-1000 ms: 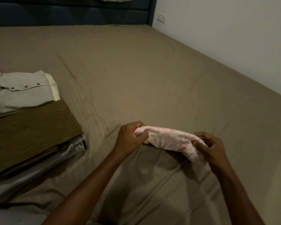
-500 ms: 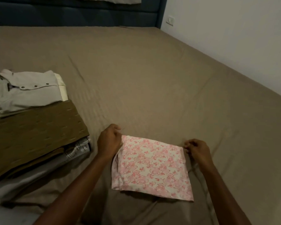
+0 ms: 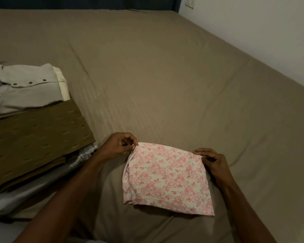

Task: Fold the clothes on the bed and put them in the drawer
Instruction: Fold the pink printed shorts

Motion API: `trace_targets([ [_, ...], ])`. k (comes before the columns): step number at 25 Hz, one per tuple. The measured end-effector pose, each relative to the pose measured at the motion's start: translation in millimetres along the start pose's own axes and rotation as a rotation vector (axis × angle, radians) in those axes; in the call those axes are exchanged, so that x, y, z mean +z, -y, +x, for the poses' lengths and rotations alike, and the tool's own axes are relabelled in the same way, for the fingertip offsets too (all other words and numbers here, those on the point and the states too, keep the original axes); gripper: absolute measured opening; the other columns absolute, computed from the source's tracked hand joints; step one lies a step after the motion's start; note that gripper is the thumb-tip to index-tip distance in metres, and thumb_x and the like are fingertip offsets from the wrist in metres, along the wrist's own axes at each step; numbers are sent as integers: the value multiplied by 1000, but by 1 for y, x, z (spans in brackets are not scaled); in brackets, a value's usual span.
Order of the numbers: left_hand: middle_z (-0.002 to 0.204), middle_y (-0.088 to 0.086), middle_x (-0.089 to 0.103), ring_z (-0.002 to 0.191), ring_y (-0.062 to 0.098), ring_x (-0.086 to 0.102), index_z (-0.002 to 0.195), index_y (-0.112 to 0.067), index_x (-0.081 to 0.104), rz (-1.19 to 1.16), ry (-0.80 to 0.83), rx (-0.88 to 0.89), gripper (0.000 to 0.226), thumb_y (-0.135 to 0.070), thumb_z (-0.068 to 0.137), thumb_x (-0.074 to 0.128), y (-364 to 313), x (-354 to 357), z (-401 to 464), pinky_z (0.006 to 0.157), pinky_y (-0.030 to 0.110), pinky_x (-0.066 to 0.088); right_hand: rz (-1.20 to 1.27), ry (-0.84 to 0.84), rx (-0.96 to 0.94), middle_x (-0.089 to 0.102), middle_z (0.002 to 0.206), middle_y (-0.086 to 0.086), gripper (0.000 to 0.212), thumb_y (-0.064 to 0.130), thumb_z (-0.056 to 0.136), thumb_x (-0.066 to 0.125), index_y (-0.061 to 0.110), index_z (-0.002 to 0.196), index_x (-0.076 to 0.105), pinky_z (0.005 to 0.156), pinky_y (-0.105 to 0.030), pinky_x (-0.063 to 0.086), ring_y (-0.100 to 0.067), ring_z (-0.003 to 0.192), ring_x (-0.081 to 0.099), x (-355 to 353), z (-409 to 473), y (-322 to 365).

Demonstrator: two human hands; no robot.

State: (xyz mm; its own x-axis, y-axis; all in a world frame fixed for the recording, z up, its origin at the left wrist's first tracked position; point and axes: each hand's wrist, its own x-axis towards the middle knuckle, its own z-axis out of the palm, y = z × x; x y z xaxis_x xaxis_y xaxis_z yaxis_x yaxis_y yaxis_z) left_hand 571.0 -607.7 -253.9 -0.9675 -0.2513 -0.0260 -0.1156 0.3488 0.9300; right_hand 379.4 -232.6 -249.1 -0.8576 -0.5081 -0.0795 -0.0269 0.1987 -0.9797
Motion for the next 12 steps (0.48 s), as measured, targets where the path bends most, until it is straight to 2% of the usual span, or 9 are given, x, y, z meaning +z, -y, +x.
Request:
trace_targets([
  [2,82,9,75,70,17,67,90,-17,76,-121,-59,-35,11,-7,87,79,4,0,-4,63,33,53,49,-71,11,75,112,-15,22,-11,91,64,-2,106,77,92,-45,60,-34,108,72,-2,-3,-5],
  [6,82,15,75,70,25,67,89,-7,74,-270,-216,-70,5,-4,89,77,8,8,-16,64,34,52,67,-151,7,76,107,-17,19,-10,91,64,-3,104,76,90,-40,62,-34,103,73,-8,-4,-11],
  [9,86,11,77,76,27,71,86,-6,74,-282,-298,-97,10,4,87,75,2,11,-19,68,36,57,33,-162,-19,76,102,-19,21,-15,90,61,-4,98,77,91,-40,61,-37,101,72,-7,-4,-14],
  [12,78,2,75,69,21,69,81,-17,73,-184,-454,-121,15,-2,87,74,-9,23,-17,59,31,56,35,-189,14,77,100,-17,25,-10,95,54,-2,100,77,83,-30,62,-34,100,72,-3,-3,-11],
])
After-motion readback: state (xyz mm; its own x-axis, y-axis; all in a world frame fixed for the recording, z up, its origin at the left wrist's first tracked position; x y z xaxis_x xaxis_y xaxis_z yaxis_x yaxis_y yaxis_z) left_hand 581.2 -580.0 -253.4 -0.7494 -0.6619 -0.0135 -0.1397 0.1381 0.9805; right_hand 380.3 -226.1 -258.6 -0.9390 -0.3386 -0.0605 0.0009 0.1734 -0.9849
